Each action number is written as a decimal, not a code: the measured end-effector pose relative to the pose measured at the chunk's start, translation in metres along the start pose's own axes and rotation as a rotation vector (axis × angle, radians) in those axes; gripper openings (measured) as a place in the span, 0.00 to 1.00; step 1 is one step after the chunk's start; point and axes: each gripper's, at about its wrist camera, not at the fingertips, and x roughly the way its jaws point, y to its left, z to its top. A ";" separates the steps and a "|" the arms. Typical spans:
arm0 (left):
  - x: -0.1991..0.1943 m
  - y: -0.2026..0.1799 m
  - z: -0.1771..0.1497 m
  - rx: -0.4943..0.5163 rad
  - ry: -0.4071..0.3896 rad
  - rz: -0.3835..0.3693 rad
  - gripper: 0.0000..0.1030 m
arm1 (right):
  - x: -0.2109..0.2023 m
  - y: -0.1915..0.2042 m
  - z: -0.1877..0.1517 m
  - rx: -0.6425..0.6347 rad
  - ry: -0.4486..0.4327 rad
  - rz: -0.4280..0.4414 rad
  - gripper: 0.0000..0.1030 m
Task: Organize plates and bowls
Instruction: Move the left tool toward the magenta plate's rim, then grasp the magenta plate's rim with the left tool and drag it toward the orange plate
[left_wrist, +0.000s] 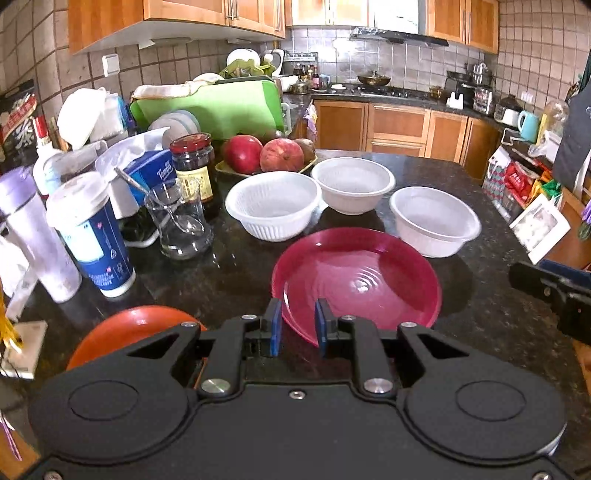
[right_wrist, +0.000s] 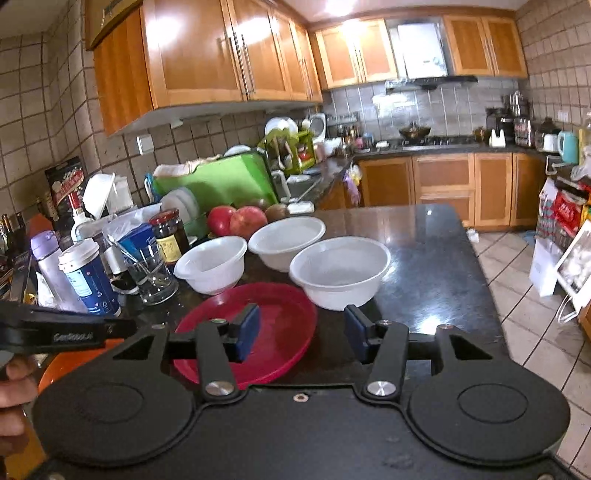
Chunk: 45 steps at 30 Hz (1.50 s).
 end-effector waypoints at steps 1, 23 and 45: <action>0.003 0.000 0.002 0.005 0.004 -0.001 0.28 | 0.004 0.002 0.001 0.005 0.005 0.000 0.52; 0.091 0.019 0.032 0.021 0.213 -0.040 0.28 | 0.122 0.016 -0.006 -0.098 0.193 -0.148 0.27; 0.126 0.017 0.034 0.045 0.325 -0.053 0.28 | 0.154 0.010 -0.008 -0.082 0.263 -0.134 0.13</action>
